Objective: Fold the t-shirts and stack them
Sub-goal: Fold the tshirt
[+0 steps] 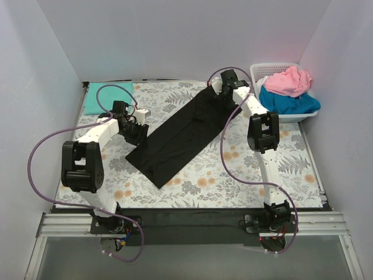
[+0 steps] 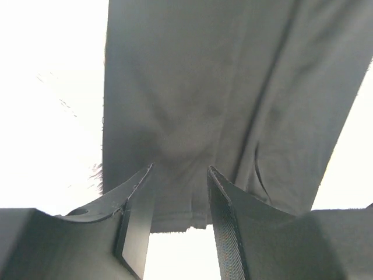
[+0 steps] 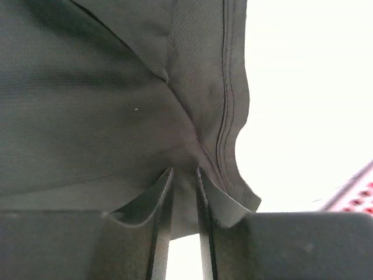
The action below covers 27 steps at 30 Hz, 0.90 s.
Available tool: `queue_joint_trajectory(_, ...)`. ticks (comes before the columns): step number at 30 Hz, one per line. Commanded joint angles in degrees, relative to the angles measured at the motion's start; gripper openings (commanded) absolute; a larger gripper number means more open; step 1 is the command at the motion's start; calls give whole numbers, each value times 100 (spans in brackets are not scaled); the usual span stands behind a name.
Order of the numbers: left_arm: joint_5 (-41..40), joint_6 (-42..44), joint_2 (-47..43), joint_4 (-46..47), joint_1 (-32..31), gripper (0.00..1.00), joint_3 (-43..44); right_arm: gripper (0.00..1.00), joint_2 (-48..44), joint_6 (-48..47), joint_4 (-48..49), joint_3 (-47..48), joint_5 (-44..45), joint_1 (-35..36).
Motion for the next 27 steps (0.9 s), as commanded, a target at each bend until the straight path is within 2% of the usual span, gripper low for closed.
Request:
queue_joint_trajectory(1,310,204,-796,58,-224,39,218,30,-686,-359,1168,-219,577,242)
queue_joint_trajectory(2,231,362,-901,50,-347,39,245,35,-969,-368,1510,-858,586,251)
queue_joint_trajectory(3,169,442,-946,58,-470,39,245,44,-1241,-359,2010,-1186,612,260)
queue_joint_trajectory(4,90,573,-990,76,-776,39,158,46,-1688,-333,2180,-1398,621,251)
queue_joint_trajectory(6,-313,915,-1113,242,-1277,39,-44,52,-2016,-271,2261,-1602,630,243)
queue_joint_trajectory(9,-735,1267,-1149,638,-1779,39,-449,61,-2544,-78,2261,-1716,543,208)
queue_joint_trajectory(12,-1087,1444,-895,849,-2184,38,-538,66,-2992,1,2165,-1918,411,199)
queue_joint_trajectory(18,-1562,1655,-402,885,-2694,36,-493,69,-3415,387,1418,-2006,156,146)
queue_joint_trajectory(27,-2037,1612,-156,648,-3528,33,-1099,69,-4074,616,1189,-3114,-169,23)
